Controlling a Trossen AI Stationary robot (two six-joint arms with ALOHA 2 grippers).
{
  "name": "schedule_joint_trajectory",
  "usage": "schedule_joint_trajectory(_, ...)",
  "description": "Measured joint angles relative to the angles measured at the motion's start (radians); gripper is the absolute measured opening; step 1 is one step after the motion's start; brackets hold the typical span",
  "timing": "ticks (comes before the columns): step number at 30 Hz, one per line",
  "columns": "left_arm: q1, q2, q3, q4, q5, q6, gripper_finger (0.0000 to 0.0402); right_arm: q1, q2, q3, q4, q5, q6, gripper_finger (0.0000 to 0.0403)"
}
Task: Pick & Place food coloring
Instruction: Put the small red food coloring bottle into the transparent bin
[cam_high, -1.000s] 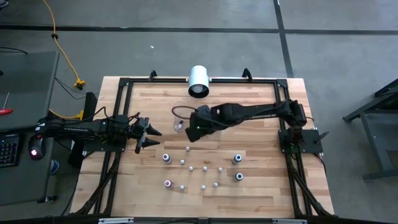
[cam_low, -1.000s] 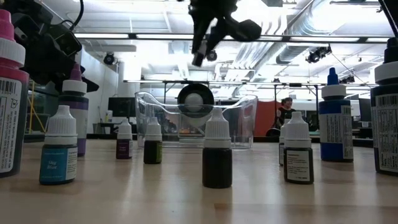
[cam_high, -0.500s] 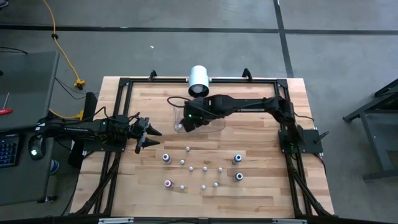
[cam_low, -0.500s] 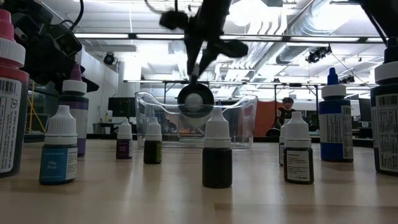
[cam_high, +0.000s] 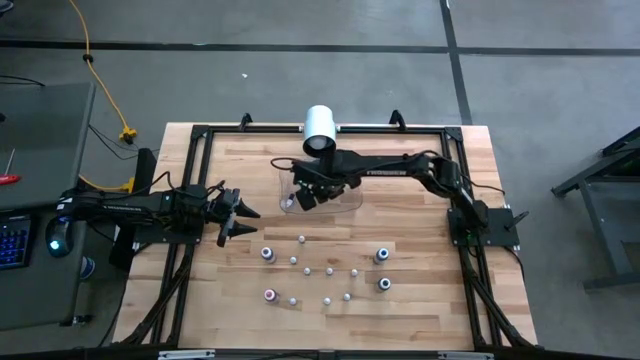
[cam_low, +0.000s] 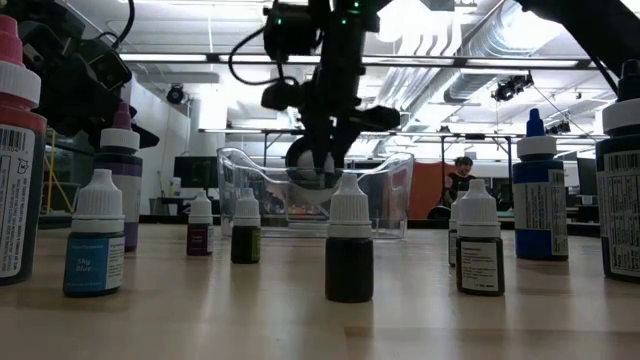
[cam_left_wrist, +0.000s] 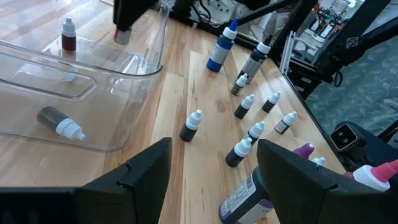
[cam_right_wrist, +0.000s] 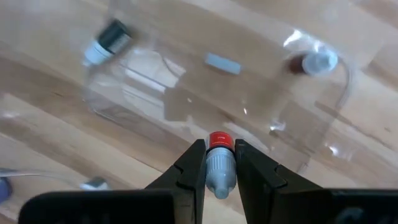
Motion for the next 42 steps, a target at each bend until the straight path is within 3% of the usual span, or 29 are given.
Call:
schedule_joint_trajectory(10,0.000,0.000,0.000,0.000,0.000,0.000,0.0234,-0.008,-0.001,-0.121,0.003,-0.008,0.010,0.0064)
schedule_joint_trajectory(42,0.000,0.000,0.000,0.000,0.000,0.000,0.0234,-0.082,0.007,-0.122,0.154,-0.028,0.007,0.0064)
